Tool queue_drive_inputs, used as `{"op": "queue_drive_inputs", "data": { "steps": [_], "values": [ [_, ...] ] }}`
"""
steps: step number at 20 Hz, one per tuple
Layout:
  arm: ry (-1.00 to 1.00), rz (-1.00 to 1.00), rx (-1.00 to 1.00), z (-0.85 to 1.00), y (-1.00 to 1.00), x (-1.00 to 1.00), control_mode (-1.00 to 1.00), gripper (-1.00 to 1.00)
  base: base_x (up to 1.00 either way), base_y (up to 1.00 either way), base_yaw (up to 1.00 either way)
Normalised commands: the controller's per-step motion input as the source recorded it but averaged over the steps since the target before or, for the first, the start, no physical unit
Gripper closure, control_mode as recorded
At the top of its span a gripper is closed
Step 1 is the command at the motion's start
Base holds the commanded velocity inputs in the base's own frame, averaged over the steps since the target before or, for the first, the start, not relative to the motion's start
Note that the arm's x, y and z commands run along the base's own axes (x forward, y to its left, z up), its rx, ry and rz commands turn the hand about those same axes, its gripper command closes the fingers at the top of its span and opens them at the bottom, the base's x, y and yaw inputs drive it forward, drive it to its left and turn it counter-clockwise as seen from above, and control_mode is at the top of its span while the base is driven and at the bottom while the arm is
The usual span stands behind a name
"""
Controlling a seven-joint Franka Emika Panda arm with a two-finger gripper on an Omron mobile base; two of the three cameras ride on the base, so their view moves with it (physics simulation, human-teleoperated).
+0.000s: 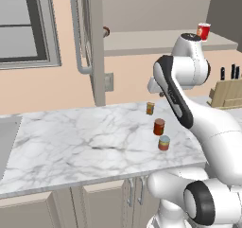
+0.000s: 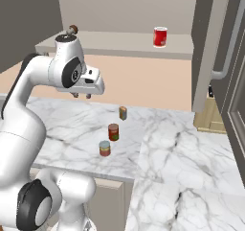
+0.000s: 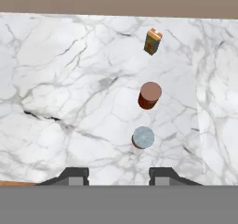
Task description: Pick the cans from the counter and place them in their designated side in the cabinet.
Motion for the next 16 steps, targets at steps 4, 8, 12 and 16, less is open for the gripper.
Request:
{"op": "queue_drive_inputs", "data": {
  "steps": [4, 8, 12, 16],
  "values": [
    [-0.02, 0.0, 0.0, 0.0, 0.0, -0.06, -1.0, -1.0, 0.0, 0.0, 0.0],
    [0.0, 0.0, 0.0, -0.05, 0.0, -0.13, -1.0, -1.0, 0.0, 0.0, 0.0],
    [0.0, 0.0, 0.0, -0.11, -0.02, -0.09, -1.0, -1.0, 0.0, 0.0, 0.0],
    [0.0, 0.0, 0.0, -0.11, 0.0, -0.07, -1.0, -1.0, 0.0, 0.0, 0.0]
  ]
}}
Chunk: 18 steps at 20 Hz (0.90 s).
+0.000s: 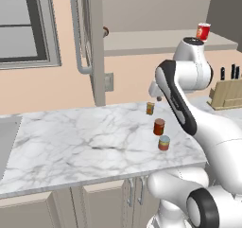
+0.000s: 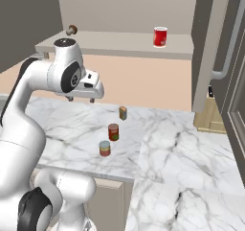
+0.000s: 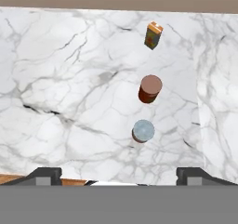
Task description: Pick the cans from the counter and place them in their designated side in the cabinet.
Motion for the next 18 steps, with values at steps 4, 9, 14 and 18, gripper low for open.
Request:
{"op": "queue_drive_inputs", "data": {
  "steps": [4, 9, 14, 18],
  "values": [
    [0.0, 0.0, -0.01, -0.11, -0.03, -0.03, -1.0, -1.0, 0.0, 0.0, 0.0],
    [0.0, 0.0, -0.01, -0.13, -0.08, -0.02, -1.0, -1.0, 0.0, 0.0, 0.0],
    [0.0, 0.0, 0.0, -0.13, -0.14, 0.0, -1.0, -1.0, 0.0, 0.0, 0.0],
    [0.0, 0.0, 0.0, -0.13, -0.15, 0.0, -1.0, -1.0, 0.0, 0.0, 0.0]
  ]
}}
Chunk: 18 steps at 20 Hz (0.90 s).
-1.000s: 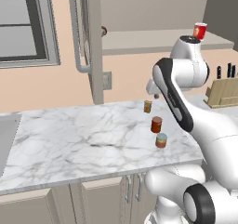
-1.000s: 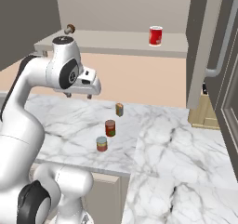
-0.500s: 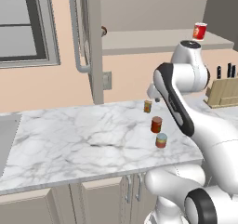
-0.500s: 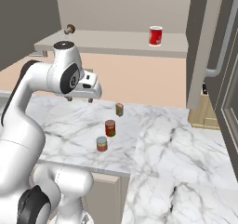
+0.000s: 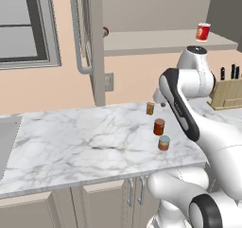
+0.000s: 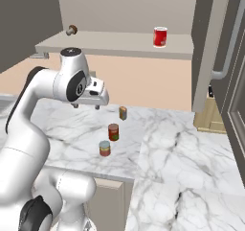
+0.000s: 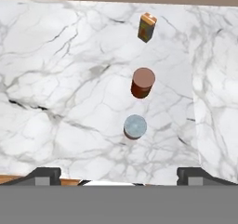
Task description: Pick the cans from the counter and place them in their designated side in the cabinet.
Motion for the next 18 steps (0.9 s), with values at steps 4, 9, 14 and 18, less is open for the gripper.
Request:
{"op": "queue_drive_inputs", "data": {
  "steps": [4, 9, 14, 18],
  "values": [
    [0.0, 0.0, -0.01, -0.12, -0.13, 0.0, -1.0, -1.0, 0.0, 0.0, 0.0],
    [0.0, 0.0, -0.01, -0.12, -0.11, 0.0, -1.0, -1.0, 0.0, 0.0, 0.0],
    [0.0, 0.0, -0.01, -0.13, -0.1, 0.0, -1.0, -1.0, 0.0, 0.0, 0.0],
    [0.0, 0.0, 0.0, -0.13, -0.06, 0.0, -1.0, -1.0, 0.0, 0.0, 0.0]
  ]
}}
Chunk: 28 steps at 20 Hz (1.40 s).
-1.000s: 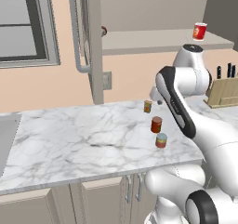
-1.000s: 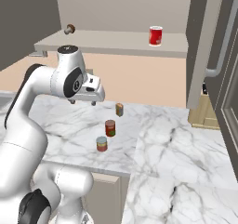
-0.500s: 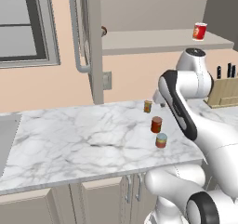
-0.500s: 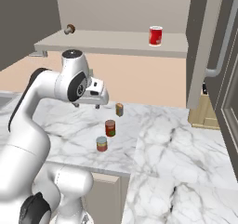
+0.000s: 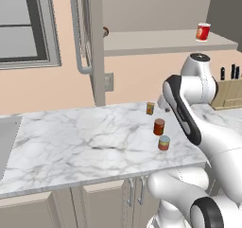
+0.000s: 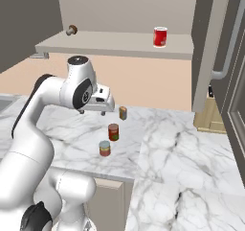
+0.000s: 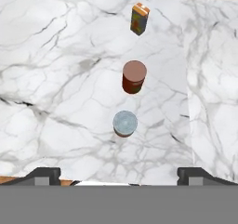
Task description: Pick the cans from the counter and place them in their designated side in the cabinet.
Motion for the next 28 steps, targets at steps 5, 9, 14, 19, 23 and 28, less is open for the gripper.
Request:
{"op": "queue_drive_inputs", "data": {
  "steps": [5, 9, 14, 19, 23, 28],
  "values": [
    [0.0, 0.0, 0.0, -0.17, -0.04, 0.0, -1.0, -1.0, 0.0, 0.0, 0.0],
    [0.0, 0.0, 0.0, -0.18, -0.03, 0.0, -1.0, -1.0, 0.0, 0.0, 0.0],
    [0.0, 0.0, 0.0, -0.21, -0.01, 0.0, -1.0, -1.0, 0.0, 0.0, 0.0],
    [0.0, 0.0, 0.0, -0.2, -0.03, 0.0, -1.0, -1.0, 0.0, 0.0, 0.0],
    [0.0, 0.0, 0.0, -0.19, -0.05, 0.0, -1.0, -1.0, 0.0, 0.0, 0.0],
    [0.0, 0.01, 0.0, -0.14, -0.04, 0.04, -1.0, -1.0, 0.0, 0.0, 0.0]
  ]
}}
